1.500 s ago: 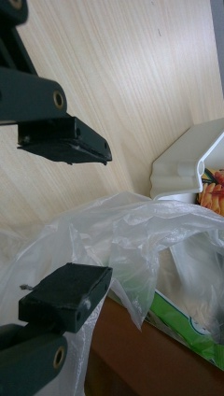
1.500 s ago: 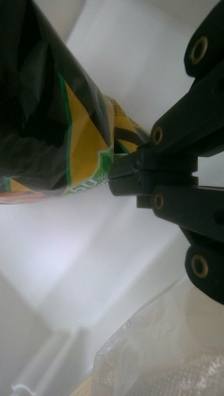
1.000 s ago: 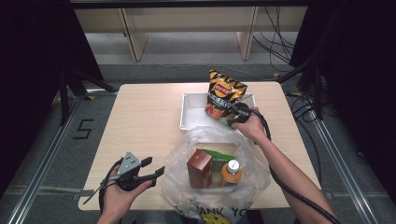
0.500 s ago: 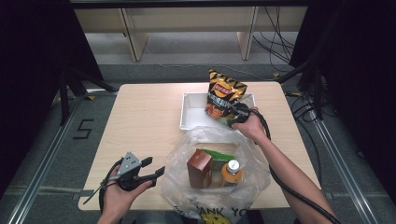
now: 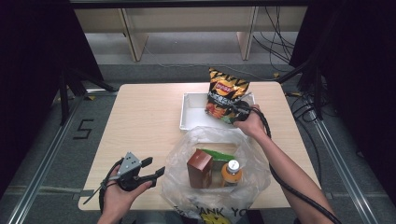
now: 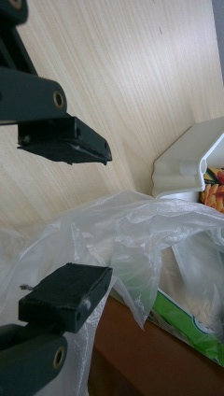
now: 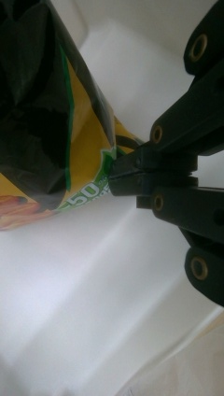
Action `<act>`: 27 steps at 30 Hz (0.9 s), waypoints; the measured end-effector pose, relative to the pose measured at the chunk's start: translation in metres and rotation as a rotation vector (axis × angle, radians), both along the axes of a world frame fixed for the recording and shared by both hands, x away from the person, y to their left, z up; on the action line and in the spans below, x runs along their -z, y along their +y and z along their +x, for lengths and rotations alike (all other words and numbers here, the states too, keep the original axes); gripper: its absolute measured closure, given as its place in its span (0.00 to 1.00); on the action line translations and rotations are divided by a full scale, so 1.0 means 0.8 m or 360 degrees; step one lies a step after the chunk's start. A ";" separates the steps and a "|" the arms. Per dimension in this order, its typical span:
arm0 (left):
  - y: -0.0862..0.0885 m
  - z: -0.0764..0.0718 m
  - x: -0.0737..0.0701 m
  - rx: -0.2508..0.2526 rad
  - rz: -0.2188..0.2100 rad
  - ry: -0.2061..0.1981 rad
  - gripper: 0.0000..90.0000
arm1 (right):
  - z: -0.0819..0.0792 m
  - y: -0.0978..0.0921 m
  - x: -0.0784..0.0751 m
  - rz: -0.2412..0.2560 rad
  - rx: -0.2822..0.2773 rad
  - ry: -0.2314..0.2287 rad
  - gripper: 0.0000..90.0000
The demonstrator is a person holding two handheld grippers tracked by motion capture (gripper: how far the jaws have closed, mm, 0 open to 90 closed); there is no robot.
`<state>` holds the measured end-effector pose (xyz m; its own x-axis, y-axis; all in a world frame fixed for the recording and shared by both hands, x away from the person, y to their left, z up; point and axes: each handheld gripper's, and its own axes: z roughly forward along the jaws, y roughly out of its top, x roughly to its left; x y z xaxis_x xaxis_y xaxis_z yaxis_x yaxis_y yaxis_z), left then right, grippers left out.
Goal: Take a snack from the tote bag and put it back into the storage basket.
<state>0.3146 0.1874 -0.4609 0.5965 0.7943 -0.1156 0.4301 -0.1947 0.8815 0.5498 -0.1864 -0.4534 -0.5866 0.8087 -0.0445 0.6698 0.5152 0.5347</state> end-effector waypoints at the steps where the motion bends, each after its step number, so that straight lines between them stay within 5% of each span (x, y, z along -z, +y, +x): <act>1: 0.000 0.000 0.000 0.0000 0.0000 0.0000 0.41 | -0.001 0.000 -0.001 -0.0005 -0.0002 0.0024 1.00; 8: 0.000 0.000 0.000 0.0001 -0.0002 0.0000 0.41 | 0.003 0.000 0.000 -0.0010 0.0063 -0.0006 1.00; 9: 0.000 0.000 0.000 0.0002 0.0000 0.0000 0.41 | 0.006 -0.003 0.003 -0.0049 0.0013 -0.0060 1.00; 15: -0.001 0.000 0.001 -0.0001 -0.0004 0.0009 0.41 | 0.008 -0.003 -0.001 -0.0028 0.0078 -0.0051 0.99; 20: 0.000 0.000 0.000 0.0005 0.0007 0.0001 0.41 | 0.011 -0.010 -0.004 -0.0108 0.0041 -0.0086 0.99; 25: -0.001 0.000 0.001 0.0002 0.0000 0.0011 0.41 | 0.009 -0.005 -0.007 -0.0029 0.0108 -0.0073 0.98; 26: -0.001 0.000 0.001 -0.0003 -0.0001 0.0012 0.41 | 0.012 -0.010 -0.007 -0.0094 0.0060 -0.0093 0.98; 27: -0.001 0.000 0.001 0.0002 -0.0001 0.0011 0.41 | 0.011 -0.009 -0.006 -0.0070 0.0091 -0.0079 0.98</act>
<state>0.3144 0.1868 -0.4615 0.5964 0.7936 -0.1202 0.4360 -0.1946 0.8787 0.5583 -0.1934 -0.4483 -0.5355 0.8375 -0.1084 0.6722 0.5004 0.5456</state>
